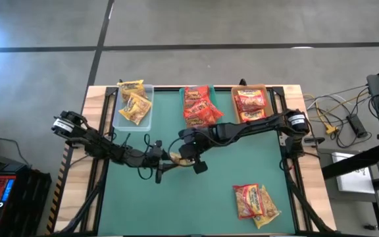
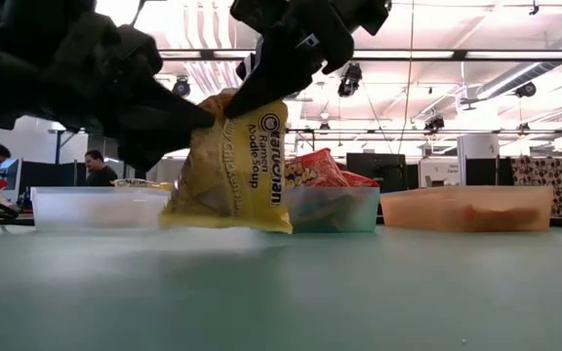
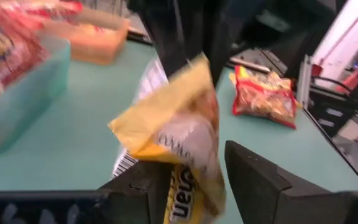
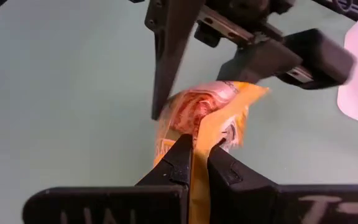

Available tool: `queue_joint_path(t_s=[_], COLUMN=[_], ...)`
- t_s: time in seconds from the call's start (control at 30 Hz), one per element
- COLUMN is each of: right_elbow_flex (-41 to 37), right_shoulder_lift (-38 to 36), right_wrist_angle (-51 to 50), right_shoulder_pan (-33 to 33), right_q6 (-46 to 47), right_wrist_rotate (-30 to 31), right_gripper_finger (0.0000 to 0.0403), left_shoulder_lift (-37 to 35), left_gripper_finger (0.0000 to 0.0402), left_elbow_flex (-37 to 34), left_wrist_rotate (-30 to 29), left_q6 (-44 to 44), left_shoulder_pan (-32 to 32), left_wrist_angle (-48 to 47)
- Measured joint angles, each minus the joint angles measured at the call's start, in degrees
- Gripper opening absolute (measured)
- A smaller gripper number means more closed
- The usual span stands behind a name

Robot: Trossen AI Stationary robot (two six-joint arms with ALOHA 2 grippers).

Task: Sort Maruchan noodles
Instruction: Put the yellow noodle pack into the transparent bin

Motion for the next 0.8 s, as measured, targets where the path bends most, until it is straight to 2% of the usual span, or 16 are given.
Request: queue_joint_path(t_s=[0.17, 0.4, 0.63, 0.8], right_elbow_flex=[-0.1, 0.13, 4.32, 8.05], right_shoulder_lift=[0.25, -0.1, -1.18, -1.66], right_wrist_angle=[0.43, -1.87, -11.93, -20.38], right_shoulder_pan=[1.27, 1.72, 1.46, 1.48], right_q6=[0.09, 5.14, 13.26, 15.96], right_wrist_rotate=[-0.03, 0.19, 0.14, 7.54], right_gripper_finger=[0.0008, 0.0008, 0.0026, 0.0043], left_shoulder_lift=[1.38, 2.17, 1.06, -0.62], left_gripper_finger=[0.0096, 0.0007, 0.0001, 0.0001], left_elbow_flex=[3.04, 2.98, 1.8, 0.7], left_wrist_rotate=[-0.5, -0.46, -0.53, -1.07], left_q6=[2.3, -0.93, -2.17, -2.12], left_shoulder_pan=[-0.02, 0.13, 0.26, 2.01], left_wrist_angle=[-1.75, -1.73, -2.05, -2.17])
